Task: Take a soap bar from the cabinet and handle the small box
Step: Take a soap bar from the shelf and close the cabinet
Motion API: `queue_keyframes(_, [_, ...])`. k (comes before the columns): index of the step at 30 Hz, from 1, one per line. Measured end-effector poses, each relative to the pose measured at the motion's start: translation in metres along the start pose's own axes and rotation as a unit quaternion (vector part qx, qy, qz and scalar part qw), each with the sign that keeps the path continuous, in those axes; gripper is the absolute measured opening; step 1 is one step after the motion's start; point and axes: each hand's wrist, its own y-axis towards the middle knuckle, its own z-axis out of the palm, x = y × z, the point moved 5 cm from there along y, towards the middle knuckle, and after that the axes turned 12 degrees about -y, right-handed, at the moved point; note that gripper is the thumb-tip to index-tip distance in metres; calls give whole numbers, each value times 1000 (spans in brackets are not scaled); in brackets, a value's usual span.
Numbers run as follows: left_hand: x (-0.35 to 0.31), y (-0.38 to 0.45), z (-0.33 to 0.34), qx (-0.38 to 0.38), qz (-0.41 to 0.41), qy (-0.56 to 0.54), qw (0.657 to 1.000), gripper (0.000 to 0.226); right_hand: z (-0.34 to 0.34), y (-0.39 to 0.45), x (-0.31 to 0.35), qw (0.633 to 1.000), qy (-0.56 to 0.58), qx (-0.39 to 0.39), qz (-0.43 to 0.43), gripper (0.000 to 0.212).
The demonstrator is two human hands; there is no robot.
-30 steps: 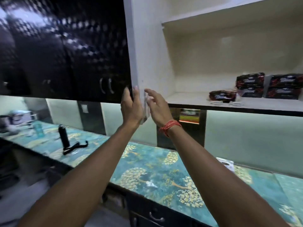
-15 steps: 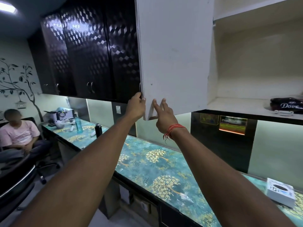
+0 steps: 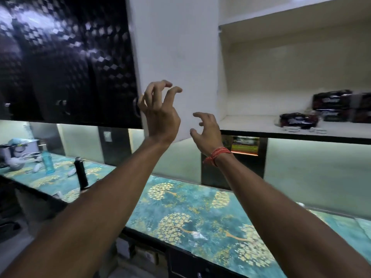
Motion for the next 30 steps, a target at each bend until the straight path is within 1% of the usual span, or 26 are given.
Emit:
queue_keyframes(1, [-15, 0, 14, 17, 8, -20, 1000, 62, -16, 2, -14, 1000, -9, -13, 14, 47])
queue_keyframes(2, [-27, -1, 32, 45, -3, -57, 997, 61, -34, 4, -28, 999, -20, -27, 29, 47])
queue_keyframes(3, [-39, -4, 51, 83, -39, -114, 989, 58, -52, 6, -43, 998, -31, -42, 45, 47])
queue_keyframes(4, [-50, -8, 72, 126, -101, -181, 970, 54, -69, 7, -59, 996, -43, -55, 62, 46])
queue_keyframes(6, [-69, -22, 116, 200, -246, -292, 902, 42, -102, 10, -94, 990, -67, -76, 98, 46])
queue_keyframes(7, [-80, -30, 137, 225, -298, -325, 869, 37, -118, 13, -112, 987, -78, -85, 115, 45])
queue_keyframes(8, [-91, -38, 157, 248, -322, -345, 846, 35, -134, 16, -131, 983, -88, -94, 132, 44])
queue_keyframes(11, [-127, -58, 219, 320, -327, -379, 804, 35, -177, 30, -188, 971, -100, -123, 181, 41])
queue_keyframes(13, [-147, -70, 262, 359, -346, -398, 770, 37, -200, 43, -227, 961, -115, -134, 213, 39])
queue_keyframes(15, [-162, -75, 301, 387, -370, -402, 743, 41, -218, 59, -265, 949, -145, -144, 241, 36])
queue_keyframes(17, [-172, -75, 339, 404, -398, -392, 725, 42, -234, 77, -300, 935, -178, -145, 271, 33])
queue_keyframes(18, [-175, -76, 359, 415, -411, -378, 718, 42, -239, 86, -316, 929, -192, -134, 288, 31])
queue_keyframes(20, [-179, -80, 394, 428, -447, -357, 700, 35, -245, 104, -347, 919, -221, -88, 316, 32])
queue_keyframes(22, [-183, -88, 423, 426, -516, -381, 638, 27, -243, 121, -372, 916, -227, -30, 330, 38])
queue_keyframes(23, [-185, -91, 433, 418, -540, -391, 617, 24, -240, 128, -381, 918, -219, -11, 329, 40])
queue_keyframes(24, [-187, -93, 441, 413, -547, -394, 612, 22, -237, 134, -386, 922, -206, -2, 328, 40])
queue_keyframes(26, [-190, -94, 447, 395, -552, -389, 623, 20, -233, 142, -391, 932, -167, -8, 322, 37])
queue_keyframes(27, [-191, -94, 448, 381, -556, -387, 629, 20, -232, 144, -392, 936, -138, -18, 322, 35])
queue_keyframes(30, [-192, -88, 442, 335, -572, -412, 625, 24, -238, 142, -387, 942, -62, -72, 322, 35])
